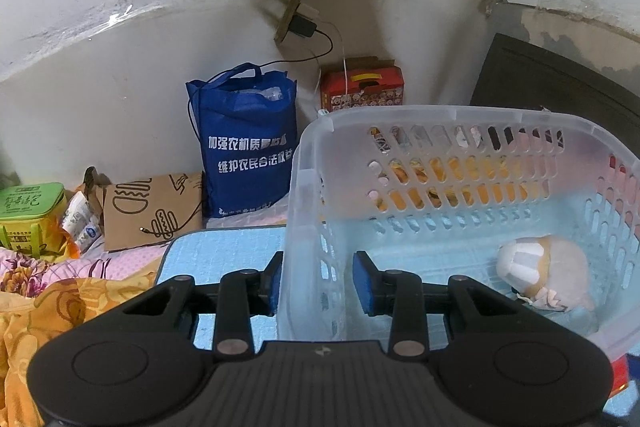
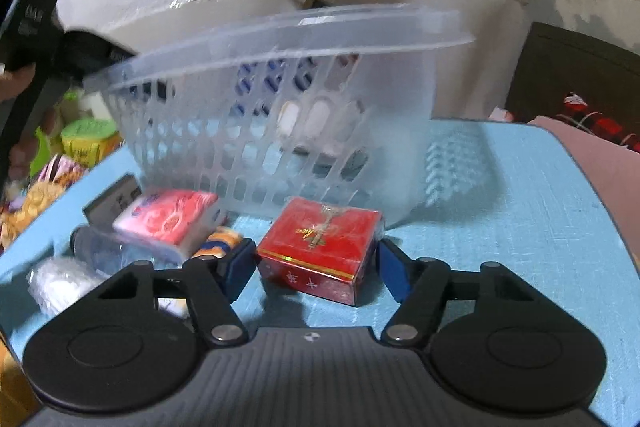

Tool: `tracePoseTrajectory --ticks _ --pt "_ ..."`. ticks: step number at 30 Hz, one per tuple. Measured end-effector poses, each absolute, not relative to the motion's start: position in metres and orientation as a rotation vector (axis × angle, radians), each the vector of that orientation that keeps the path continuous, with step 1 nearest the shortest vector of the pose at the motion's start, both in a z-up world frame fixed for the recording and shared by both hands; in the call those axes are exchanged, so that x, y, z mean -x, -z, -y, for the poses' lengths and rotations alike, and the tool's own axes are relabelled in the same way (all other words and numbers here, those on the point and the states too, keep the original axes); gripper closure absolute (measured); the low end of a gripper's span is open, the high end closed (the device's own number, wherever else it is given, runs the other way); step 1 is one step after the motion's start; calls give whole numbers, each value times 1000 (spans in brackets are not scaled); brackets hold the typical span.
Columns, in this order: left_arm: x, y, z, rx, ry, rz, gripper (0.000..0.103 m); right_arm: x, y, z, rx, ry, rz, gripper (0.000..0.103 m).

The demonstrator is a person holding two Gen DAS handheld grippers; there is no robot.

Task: Organize objects
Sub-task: 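Move the right tool to the red box and grasp it, then lift the red box with the right tool and release it into the basket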

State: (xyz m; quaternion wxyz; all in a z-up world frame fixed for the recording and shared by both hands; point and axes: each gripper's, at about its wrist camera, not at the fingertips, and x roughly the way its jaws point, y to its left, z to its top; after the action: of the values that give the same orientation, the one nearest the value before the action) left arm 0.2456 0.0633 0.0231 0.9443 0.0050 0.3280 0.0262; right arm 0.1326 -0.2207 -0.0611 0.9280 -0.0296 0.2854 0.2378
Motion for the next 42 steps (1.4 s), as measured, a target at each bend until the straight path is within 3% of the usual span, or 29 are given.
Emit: tracePoseTrajectory --ticks 15,22,29,34,42 --pt "-249 -24 -63 -18 -66 -668 63 -105 49 249 -25 -457 -486 35" --pt "-250 -24 -65 -22 -64 -658 63 -80 11 276 -16 -424 -401 35" --pt "-251 -24 -65 -28 -58 -650 69 -73 -44 285 -27 -446 -284 35" --pt "-251 -24 -64 -32 -62 -650 70 -105 -71 255 79 -453 -265 35" --pt "-253 -24 -64 -44 -64 -663 72 -190 -75 212 92 -461 -404 35"
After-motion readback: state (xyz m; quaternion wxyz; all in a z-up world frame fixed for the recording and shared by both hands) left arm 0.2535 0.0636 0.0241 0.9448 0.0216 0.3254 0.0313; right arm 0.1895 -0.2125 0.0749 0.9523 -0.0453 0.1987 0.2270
